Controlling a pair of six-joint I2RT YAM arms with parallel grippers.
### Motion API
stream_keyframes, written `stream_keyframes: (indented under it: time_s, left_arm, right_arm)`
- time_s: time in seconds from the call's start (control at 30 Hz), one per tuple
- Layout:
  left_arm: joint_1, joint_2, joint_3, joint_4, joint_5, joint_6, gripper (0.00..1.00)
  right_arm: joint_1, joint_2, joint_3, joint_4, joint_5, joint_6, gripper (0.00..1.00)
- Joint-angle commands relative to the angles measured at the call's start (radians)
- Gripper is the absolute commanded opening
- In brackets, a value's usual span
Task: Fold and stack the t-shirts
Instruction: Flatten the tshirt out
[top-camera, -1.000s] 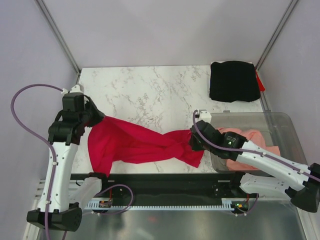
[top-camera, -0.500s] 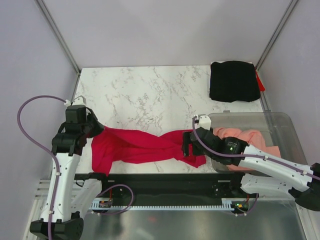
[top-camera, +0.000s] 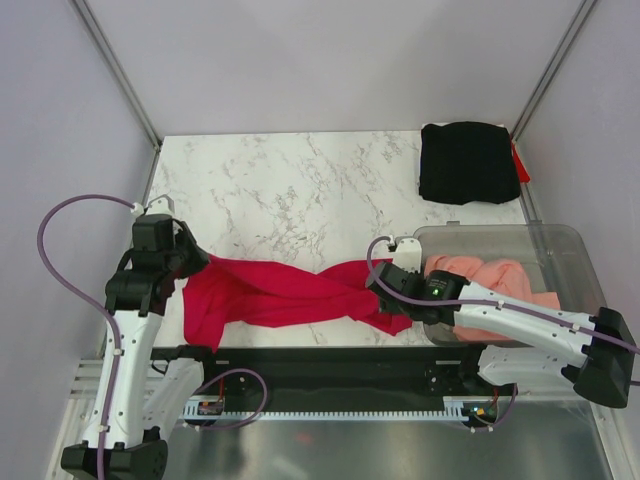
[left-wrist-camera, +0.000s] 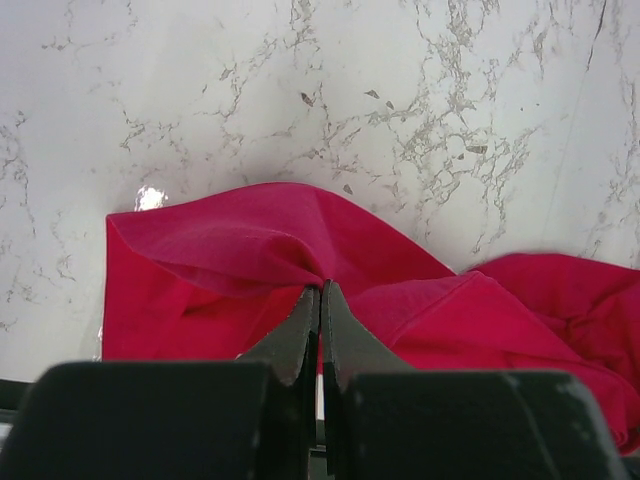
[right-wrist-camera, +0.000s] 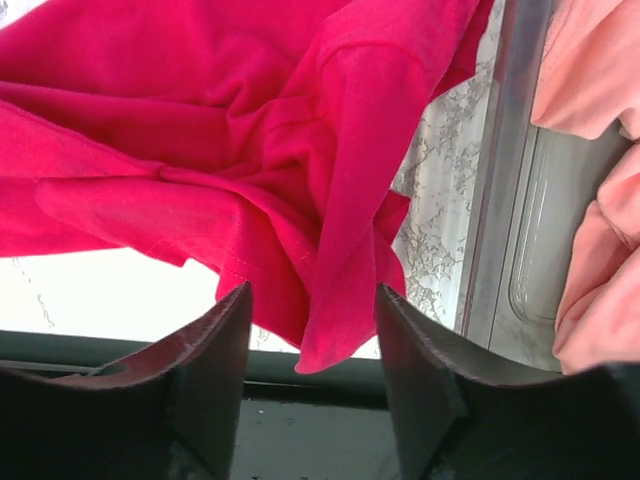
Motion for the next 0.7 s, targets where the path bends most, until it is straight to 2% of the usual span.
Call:
stream_keyframes:
  time_s: [0.0,0.1,0.2,0.23,0.3,0.4,0.43,0.57,0.67]
  left_arm:
    - [0.005,-0.014,-0.003,0.038,0.020,0.046,0.02]
    - [0.005,-0.016,-0.003,0.038,0.024,0.045,0.02]
    - [0.005,-0.020,-0.004,0.038,0.028,0.043,0.02]
    - [0.005,-0.020,-0.004,0.038,0.031,0.040,0.02]
    - [0.005,-0.019,-0.006,0.038,0.035,0.037,0.02]
    - [0.005,-0.019,-0.006,0.040,0.034,0.035,0.02]
    - [0.005,-0.020,-0.007,0.041,0.034,0.034,0.02]
    - [0.005,-0.019,0.005,0.037,0.038,0.034,0.02]
    - [0.005,-0.005,0.078,0.008,0.038,0.028,0.02]
  right_arm:
    - [-0.001,0.002,-0.008,-0.002,0.049,0.029,0.58]
    - [-0.001,0.042,-0.013,0.001,0.051,0.030,0.53]
    - [-0.001,0.053,-0.015,0.004,0.065,0.036,0.40]
    - [-0.003,0.051,-0.016,0.008,0.068,0.036,0.33]
    - [-0.007,0.051,-0.018,0.008,0.068,0.033,0.27]
    - [-0.018,0.048,-0.025,0.008,0.063,0.029,0.11]
    - [-0.018,0.044,-0.025,0.006,0.063,0.032,0.00]
    - [-0.019,0.004,0.005,-0.034,0.072,0.032,0.00]
    - [-0.020,-0.022,0.108,-0.116,0.106,0.013,0.00]
